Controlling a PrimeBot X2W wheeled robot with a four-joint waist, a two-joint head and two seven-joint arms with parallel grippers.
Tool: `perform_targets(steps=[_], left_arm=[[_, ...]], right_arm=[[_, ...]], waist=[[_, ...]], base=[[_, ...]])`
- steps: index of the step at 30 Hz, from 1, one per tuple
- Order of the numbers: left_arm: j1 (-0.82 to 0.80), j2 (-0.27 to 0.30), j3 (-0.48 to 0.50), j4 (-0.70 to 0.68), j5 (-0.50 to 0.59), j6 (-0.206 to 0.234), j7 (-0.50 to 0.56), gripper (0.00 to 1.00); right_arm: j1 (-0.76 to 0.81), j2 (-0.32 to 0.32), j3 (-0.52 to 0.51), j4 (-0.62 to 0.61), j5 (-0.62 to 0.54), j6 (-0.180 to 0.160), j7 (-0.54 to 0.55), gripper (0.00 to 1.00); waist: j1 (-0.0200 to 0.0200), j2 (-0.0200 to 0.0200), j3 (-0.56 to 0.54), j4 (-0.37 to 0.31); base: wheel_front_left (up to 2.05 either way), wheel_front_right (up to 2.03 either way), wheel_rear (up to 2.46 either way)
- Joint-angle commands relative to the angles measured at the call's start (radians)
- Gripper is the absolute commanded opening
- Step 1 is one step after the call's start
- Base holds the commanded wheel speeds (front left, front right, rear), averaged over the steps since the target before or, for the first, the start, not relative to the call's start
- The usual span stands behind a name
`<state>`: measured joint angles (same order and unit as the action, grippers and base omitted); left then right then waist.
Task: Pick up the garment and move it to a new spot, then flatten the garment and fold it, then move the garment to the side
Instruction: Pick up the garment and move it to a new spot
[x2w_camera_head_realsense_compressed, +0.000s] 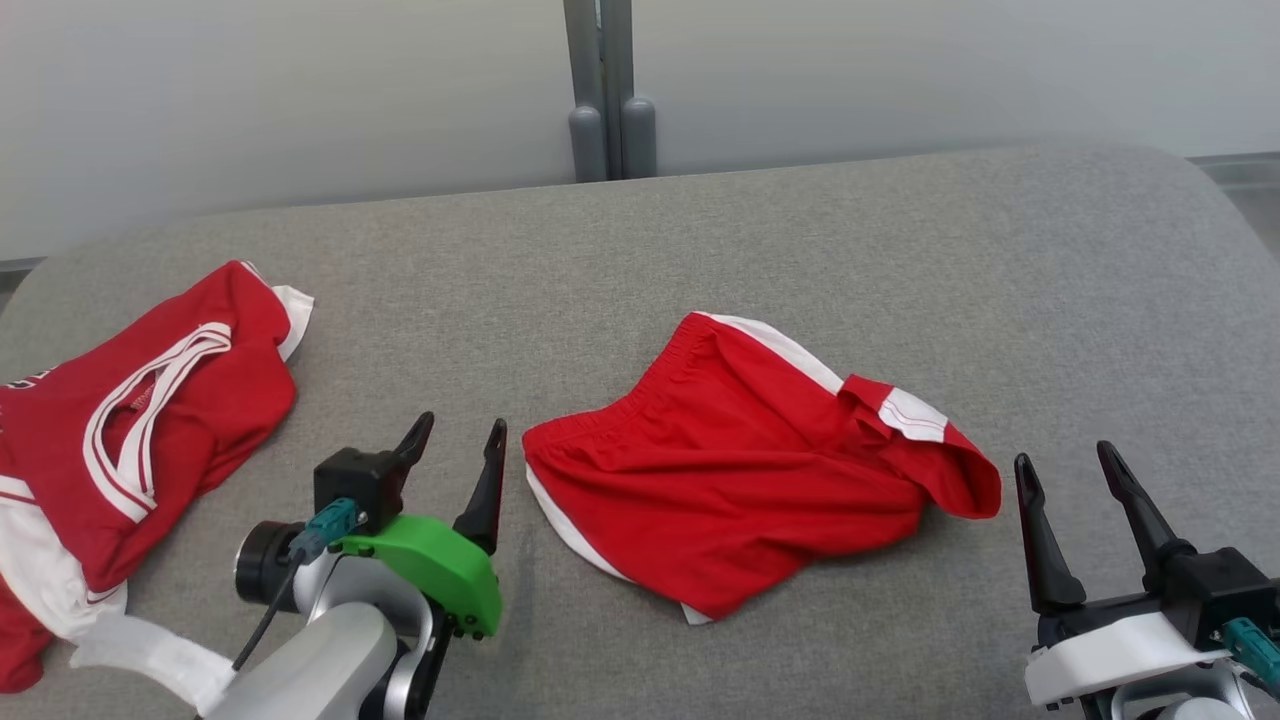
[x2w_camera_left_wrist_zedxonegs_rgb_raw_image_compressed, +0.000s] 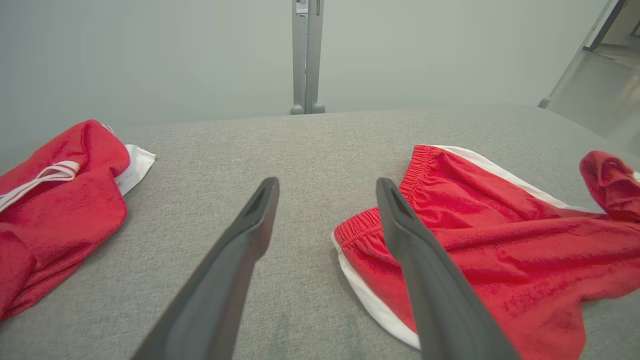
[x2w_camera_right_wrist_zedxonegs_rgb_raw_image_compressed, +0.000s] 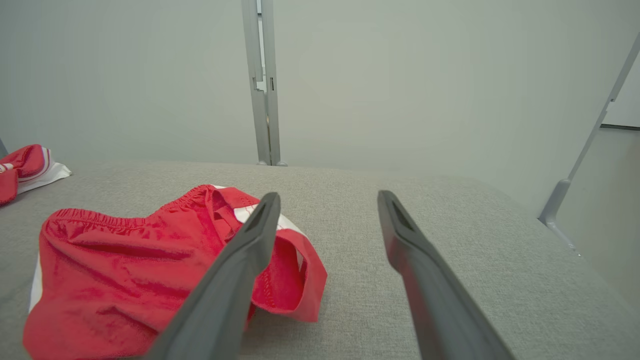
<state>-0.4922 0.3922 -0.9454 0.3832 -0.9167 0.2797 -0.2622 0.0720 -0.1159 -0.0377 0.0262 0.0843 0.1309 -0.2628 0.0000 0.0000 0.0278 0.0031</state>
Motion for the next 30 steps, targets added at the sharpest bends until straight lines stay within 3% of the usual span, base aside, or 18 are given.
perform_targets(steps=[1, 7, 12, 18, 30], left_arm=[[0.041, 0.029, 0.026, -0.030, 0.030, 0.012, -0.003, 1.00], [0.164, 0.078, 0.123, -0.105, 0.102, 0.031, -0.003, 1.00], [0.280, 0.084, 0.240, -0.157, 0.176, 0.004, -0.003, 1.00], [0.399, 0.085, 0.367, -0.179, 0.268, -0.067, -0.003, 1.00], [0.608, -0.025, 0.689, -0.207, 0.467, -0.259, -0.003, 1.00]], right_arm=[[0.013, -0.007, 0.001, -0.007, -0.013, 0.000, -0.003, 1.00], [0.030, -0.016, 0.002, -0.007, -0.022, 0.000, -0.003, 1.00], [0.049, -0.013, -0.004, -0.011, -0.029, 0.000, -0.003, 1.00], [0.067, -0.012, -0.012, -0.005, -0.032, 0.000, -0.003, 1.00], [0.101, -0.010, -0.029, 0.003, -0.019, 0.000, -0.003, 1.00]], waist=[[0.0000, 0.0000, -0.010, 0.024], [0.0000, 0.0000, -0.022, 0.036], [0.0000, 0.0000, -0.028, 0.037], [0.0000, 0.0000, -0.035, 0.031], [0.0000, 0.0000, -0.051, 0.017]], base=[[0.00, 0.00, 0.00], [0.00, 0.00, 0.00], [0.00, 0.00, 0.00], [0.00, 0.00, 0.00], [0.00, 0.00, 0.00]])
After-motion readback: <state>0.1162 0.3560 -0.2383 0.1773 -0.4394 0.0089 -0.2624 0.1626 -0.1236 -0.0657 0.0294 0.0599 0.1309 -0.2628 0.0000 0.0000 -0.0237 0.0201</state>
